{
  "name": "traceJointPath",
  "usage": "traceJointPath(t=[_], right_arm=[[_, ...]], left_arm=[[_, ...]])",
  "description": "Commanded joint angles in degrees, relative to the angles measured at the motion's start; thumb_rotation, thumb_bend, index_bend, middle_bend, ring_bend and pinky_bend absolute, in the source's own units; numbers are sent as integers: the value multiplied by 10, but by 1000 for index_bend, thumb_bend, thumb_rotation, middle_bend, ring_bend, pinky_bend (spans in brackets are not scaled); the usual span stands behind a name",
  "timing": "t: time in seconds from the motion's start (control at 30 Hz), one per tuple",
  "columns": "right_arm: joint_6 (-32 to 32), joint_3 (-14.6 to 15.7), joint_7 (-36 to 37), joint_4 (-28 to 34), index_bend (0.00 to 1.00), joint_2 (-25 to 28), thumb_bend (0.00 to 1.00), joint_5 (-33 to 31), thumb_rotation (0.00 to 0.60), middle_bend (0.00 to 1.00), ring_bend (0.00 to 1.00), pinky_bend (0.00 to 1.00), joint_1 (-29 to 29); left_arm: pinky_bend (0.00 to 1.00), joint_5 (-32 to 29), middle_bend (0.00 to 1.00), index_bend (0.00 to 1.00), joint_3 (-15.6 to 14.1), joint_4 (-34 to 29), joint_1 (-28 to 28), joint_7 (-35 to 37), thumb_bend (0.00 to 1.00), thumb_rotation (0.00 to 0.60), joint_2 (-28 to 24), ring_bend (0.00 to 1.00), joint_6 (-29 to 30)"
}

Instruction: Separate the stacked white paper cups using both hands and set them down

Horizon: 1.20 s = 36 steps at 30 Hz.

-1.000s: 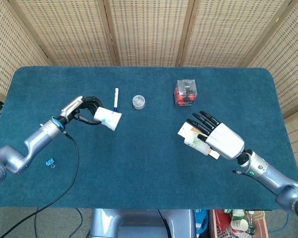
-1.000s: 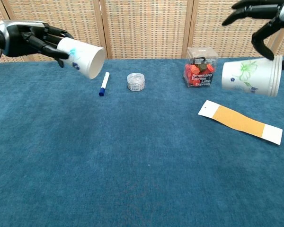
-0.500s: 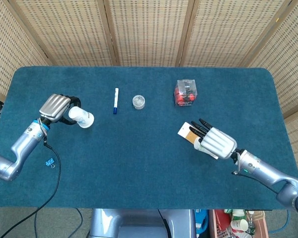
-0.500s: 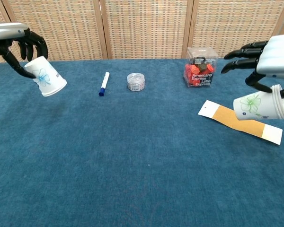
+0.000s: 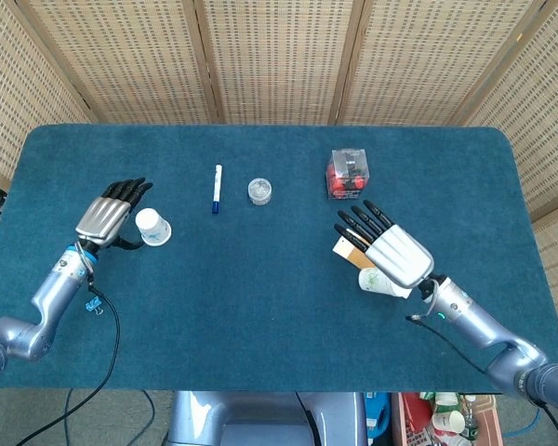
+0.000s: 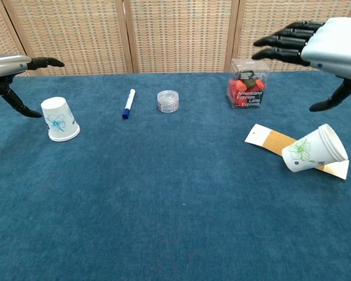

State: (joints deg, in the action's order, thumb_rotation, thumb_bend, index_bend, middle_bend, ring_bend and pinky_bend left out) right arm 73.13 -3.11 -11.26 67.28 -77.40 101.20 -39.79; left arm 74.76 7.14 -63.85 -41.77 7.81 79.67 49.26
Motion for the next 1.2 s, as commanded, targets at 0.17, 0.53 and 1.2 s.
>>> traceJointPath(t=[0.17, 0.53, 1.2], right_arm=[[43, -34, 23, 82, 0, 19, 0, -61, 600, 0, 0, 48, 40], [137, 6, 53, 235, 0, 76, 0, -189, 600, 0, 0, 0, 215], [137, -1, 44, 230, 0, 69, 0, -204, 600, 0, 0, 0, 267]], left_arm=[[0, -30, 0, 0, 19, -121, 53, 5, 179, 600, -81, 0, 59], [0, -45, 0, 0, -13, -270, 204, -5, 167, 600, -150, 0, 235], [0, 4, 0, 0, -23, -240, 236, -14, 166, 600, -133, 0, 256]])
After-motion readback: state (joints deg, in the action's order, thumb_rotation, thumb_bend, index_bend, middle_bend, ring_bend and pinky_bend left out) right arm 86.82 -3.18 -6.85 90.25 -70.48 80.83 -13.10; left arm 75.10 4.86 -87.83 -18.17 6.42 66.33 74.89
